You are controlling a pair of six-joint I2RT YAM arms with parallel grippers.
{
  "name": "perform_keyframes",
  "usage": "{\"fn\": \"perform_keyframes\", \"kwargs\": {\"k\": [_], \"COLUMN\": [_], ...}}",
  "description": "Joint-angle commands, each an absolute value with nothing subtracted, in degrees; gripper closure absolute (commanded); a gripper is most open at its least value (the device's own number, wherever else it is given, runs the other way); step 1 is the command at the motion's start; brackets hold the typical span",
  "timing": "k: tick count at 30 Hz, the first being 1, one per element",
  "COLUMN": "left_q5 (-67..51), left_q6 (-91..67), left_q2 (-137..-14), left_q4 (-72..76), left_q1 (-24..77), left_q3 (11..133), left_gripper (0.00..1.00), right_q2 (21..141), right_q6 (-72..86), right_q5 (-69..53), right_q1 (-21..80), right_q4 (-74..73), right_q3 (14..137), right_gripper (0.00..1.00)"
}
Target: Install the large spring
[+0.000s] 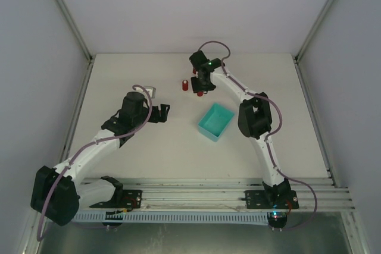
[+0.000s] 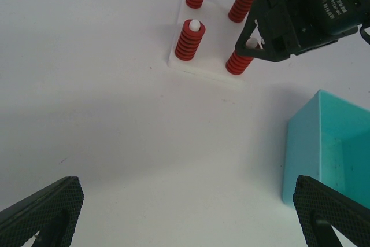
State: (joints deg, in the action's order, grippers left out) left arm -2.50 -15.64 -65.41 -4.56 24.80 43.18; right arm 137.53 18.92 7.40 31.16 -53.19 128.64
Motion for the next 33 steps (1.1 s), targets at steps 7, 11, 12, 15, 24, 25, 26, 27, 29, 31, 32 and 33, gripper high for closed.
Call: {"fn": "perform_keyframes", "kwargs": {"k": [7, 11, 12, 15, 24, 25, 26, 27, 29, 31, 32, 33], "left_q5": [-1.07, 1.52, 2.39, 6.59, 13.28, 14.33, 15.32, 16.45, 18.05, 18.71, 19.2, 19.51], "left_q6": [-15.3, -13.7, -13.19, -12.11, -3.13, -2.41, -1.93, -1.82, -1.72, -1.32, -1.24, -1.23], "left_q2": [-66.74, -67.55, -67.91, -69.38, -75.24, -75.97, -76.8, -77.55, -78.56, -79.43, -79.94, -80.34], "left_q4": [-1.22, 0.55, 0.98, 1.97, 14.24, 15.62, 17.2, 18.28, 20.4, 22.74, 23.68, 24.75], "left_q1": [24.96, 24.71, 24.63, 24.33, 22.32, 21.69, 20.88, 19.87, 17.95, 15.64, 14.78, 13.82], "left_q3": [43.7, 44.02, 44.08, 44.27, 39.19, 38.47, 37.8, 37.05, 35.35, 33.6, 32.71, 31.94], "left_gripper": [0.01, 0.01, 0.01, 0.01, 0.01, 0.01, 0.01, 0.01, 0.01, 0.01, 0.01, 0.01], "right_q2": [122.31, 114.12, 111.54, 104.65, 90.16, 89.71, 89.52, 89.5, 90.15, 91.48, 92.19, 92.83], "right_q6": [19.69, 19.23, 18.91, 18.76, 10.02, 8.77, 7.47, 6.18, 3.91, 1.98, 1.67, 1.78], "right_q5": [7.26, 8.65, 8.6, 7.27, 10.18, 10.61, 10.61, 10.24, 9.48, 9.2, 9.22, 9.3], "right_q1": [29.12, 26.94, 26.22, 23.64, 15.45, 14.96, 14.34, 13.55, 12.23, 11.24, 10.88, 10.46], "right_q4": [-52.92, -49.85, -47.88, -41.67, -24.46, -23.39, -22.29, -21.12, -18.08, -15.49, -13.88, -12.38], "right_q3": [119.07, 110.2, 107.36, 95.19, 70.0, 68.32, 67.09, 65.82, 62.92, 60.72, 59.93, 59.14], "right_gripper": [0.36, 0.22, 0.13, 0.01, 0.01, 0.01, 0.01, 0.01, 0.01, 0.01, 0.01, 0.01]}}
